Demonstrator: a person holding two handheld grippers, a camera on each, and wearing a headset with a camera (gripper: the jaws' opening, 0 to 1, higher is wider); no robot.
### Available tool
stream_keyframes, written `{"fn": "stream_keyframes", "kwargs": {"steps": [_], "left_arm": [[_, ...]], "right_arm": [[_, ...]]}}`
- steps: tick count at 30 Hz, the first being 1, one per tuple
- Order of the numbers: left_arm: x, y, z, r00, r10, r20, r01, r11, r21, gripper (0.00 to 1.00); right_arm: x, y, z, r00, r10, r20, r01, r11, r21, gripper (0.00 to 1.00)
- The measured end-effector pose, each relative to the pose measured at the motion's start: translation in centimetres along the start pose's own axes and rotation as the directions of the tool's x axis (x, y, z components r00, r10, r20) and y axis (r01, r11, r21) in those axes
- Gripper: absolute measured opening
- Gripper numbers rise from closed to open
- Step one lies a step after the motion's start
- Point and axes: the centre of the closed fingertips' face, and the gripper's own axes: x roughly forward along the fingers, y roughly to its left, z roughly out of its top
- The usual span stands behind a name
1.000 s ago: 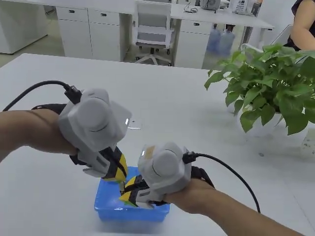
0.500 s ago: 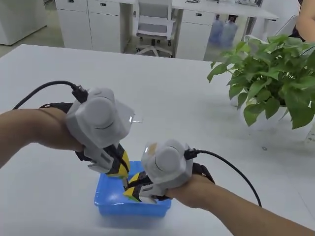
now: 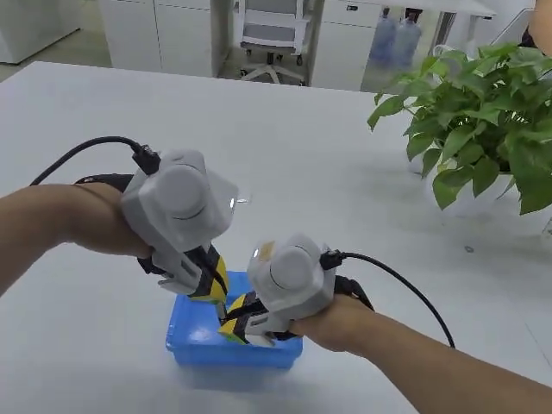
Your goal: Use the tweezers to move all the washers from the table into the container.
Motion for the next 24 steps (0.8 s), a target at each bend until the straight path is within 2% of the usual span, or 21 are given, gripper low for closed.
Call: {"fn": "stream_keyframes", "kwargs": {"steps": [12,24], "left_arm": [[0.42,0.21,-0.85,0.9999,-0.004,-0.012,0.004,1.000,-0.005,0.06],[0.28,0.37,-0.94,0.9999,-0.003,-0.011,0.003,1.000,-0.003,0.06]], "right_arm": [[0.81,-0.19,-0.09,1.0000,0.010,0.001,-0.010,1.000,0.015,0.10],[0.81,-0.34,0.00,1.0000,0.003,0.003,-0.003,1.000,0.010,0.10]]}}
